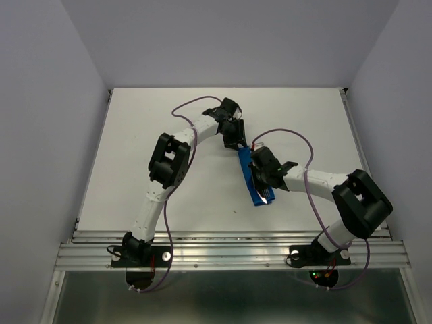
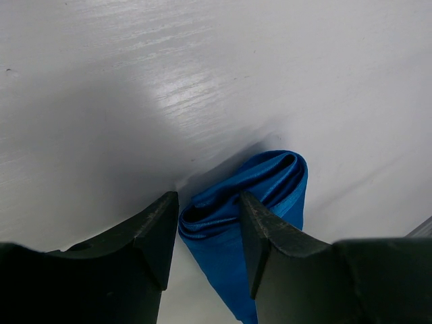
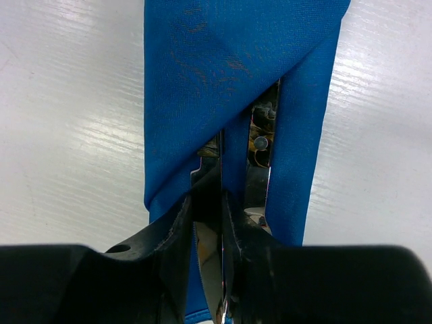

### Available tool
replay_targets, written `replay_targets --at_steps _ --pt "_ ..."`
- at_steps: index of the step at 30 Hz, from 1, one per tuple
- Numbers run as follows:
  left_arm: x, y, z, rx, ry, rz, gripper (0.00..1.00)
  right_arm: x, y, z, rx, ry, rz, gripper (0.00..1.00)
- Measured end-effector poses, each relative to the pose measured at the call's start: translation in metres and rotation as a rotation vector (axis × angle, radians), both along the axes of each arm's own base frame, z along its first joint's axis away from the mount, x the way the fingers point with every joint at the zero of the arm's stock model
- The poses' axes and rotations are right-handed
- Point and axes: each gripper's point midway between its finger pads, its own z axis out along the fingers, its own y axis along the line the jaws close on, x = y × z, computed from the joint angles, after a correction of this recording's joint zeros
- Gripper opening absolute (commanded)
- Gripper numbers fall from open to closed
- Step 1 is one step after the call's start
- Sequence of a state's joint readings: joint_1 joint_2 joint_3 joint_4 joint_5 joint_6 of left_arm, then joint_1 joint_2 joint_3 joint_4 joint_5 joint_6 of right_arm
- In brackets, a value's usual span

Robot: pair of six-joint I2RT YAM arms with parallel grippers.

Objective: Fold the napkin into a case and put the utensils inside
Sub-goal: Stuff the knife into the folded napkin.

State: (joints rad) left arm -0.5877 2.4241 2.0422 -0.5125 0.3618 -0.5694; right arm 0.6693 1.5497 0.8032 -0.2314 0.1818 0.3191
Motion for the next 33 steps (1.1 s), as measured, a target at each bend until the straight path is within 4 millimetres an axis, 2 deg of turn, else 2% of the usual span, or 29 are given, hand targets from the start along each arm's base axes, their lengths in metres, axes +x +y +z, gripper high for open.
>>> replay_targets --at_steps 14,21,30,33 --pt "-0.001 -0.001 0.001 -0.007 -0.009 -0.002 0.52 0.004 -0.005 0.003 -0.014 -0.015 -0.048 0.08" --pt "-0.001 -0.001 0.001 -0.008 -0.009 -0.002 0.52 0.012 -0.001 0.009 -0.014 -0.029 -0.057 0.08" --pt "-0.001 -0.001 0.001 -0.009 -0.011 -0.002 0.52 0.016 0.001 0.002 -0.036 -0.023 -0.061 0.09" --pt "-0.001 -0.001 0.001 -0.010 -0.012 -0.002 0.52 0.018 0.002 0.002 -0.033 -0.026 -0.062 0.12"
